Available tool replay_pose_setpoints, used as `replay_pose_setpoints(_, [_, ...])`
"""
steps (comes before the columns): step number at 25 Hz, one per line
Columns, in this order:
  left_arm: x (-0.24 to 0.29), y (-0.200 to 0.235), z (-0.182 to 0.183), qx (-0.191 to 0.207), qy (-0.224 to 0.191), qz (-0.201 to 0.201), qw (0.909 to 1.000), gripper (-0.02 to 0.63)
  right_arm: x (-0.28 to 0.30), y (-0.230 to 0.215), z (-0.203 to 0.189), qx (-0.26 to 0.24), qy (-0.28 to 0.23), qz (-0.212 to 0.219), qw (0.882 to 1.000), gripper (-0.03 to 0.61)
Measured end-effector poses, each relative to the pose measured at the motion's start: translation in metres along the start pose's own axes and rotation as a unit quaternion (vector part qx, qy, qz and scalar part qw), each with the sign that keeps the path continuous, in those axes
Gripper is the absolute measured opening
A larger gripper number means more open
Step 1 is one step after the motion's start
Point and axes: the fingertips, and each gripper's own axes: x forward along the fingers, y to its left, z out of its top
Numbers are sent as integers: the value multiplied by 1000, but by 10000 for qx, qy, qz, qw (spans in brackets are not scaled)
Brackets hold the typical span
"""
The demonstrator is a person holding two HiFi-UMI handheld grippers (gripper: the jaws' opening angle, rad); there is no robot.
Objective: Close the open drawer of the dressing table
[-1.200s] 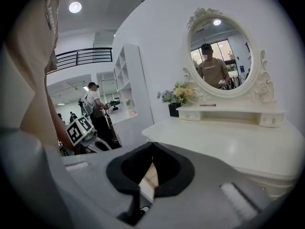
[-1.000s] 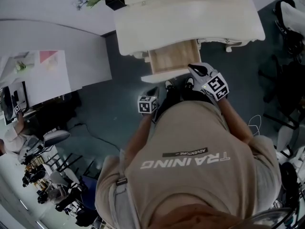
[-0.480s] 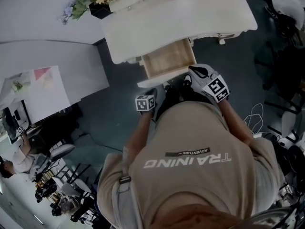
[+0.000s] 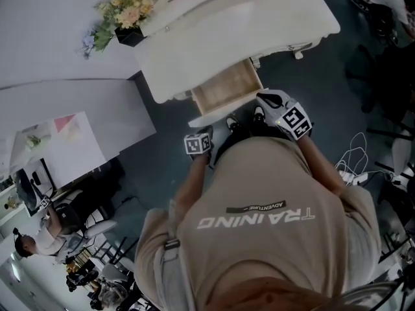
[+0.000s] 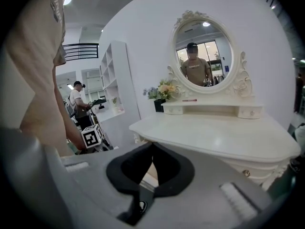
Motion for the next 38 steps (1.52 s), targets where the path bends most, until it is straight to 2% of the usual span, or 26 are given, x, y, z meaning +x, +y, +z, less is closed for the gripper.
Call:
replay_pose_setpoints(12, [-1, 30, 61, -22, -258, 70, 9996, 6, 21, -6, 16, -19, 30, 0, 10000, 5])
replay_pose_setpoints(18, [5, 50, 102, -44, -459, 27, 9989, 6, 34, -15, 35, -64, -54, -173, 9998, 5])
replay_pose_setpoints(24, [12, 70, 140, 95, -565, -14, 9984, 6, 41, -22, 43, 79, -84, -333, 9994, 5])
replay_pose_setpoints(28, [13, 78, 151, 186, -524, -25, 9985, 6, 40, -23, 45, 182, -77, -476, 9987, 5])
replay_pose_setpoints(33, [15, 82, 163, 9, -689, -66, 9976, 6, 42, -24, 49, 259, -76, -572, 9980, 5])
replay_pose_setpoints(38, [15, 89, 171, -178, -936, 26, 9954, 6, 46, -15, 50, 174, -33, -495, 9986, 5])
